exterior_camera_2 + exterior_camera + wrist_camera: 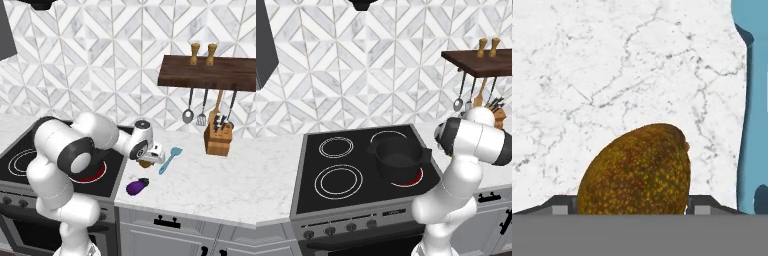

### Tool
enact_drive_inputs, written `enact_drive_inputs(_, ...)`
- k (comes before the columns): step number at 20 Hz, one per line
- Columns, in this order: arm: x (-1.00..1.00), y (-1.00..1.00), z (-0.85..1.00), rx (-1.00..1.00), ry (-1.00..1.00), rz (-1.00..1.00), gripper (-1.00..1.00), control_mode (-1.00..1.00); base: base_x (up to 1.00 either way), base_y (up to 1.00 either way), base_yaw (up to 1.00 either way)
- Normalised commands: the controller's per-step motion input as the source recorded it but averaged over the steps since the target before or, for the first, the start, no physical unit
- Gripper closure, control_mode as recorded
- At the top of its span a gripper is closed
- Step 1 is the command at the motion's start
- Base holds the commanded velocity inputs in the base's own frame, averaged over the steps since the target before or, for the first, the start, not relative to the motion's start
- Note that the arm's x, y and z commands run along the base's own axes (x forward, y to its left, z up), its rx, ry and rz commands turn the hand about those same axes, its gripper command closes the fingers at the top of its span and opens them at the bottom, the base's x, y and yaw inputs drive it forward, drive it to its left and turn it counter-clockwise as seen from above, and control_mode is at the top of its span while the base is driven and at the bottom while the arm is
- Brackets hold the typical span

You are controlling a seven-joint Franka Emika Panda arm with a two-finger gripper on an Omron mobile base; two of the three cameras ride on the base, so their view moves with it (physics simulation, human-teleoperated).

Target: Put the eggplant and avocado in the pot. Retrieve the spatula and lightly stir the vegetables in the pot.

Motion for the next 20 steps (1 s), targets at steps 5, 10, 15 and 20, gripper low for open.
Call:
enact_drive_inputs(5, -0.45, 0.08, 1.00, 0.00, -0.46, 0.00, 1.00, -1.00, 0.00, 0.00, 0.00)
enact_drive_inputs(10, -0.02, 0.55, 1.00, 0.00, -0.24, 0.04, 1.00, -1.00, 0.00, 0.00, 0.00)
enact_drive_inputs(15, 0.07, 0.78, 1.00, 0.00, -0.01, 0.07, 1.00, -1.00, 0.00, 0.00, 0.00)
enact_drive_inputs(20, 0.00, 0.92, 1.00, 0.00, 0.25, 0.05, 1.00, -1.00, 0.00, 0.00, 0.00)
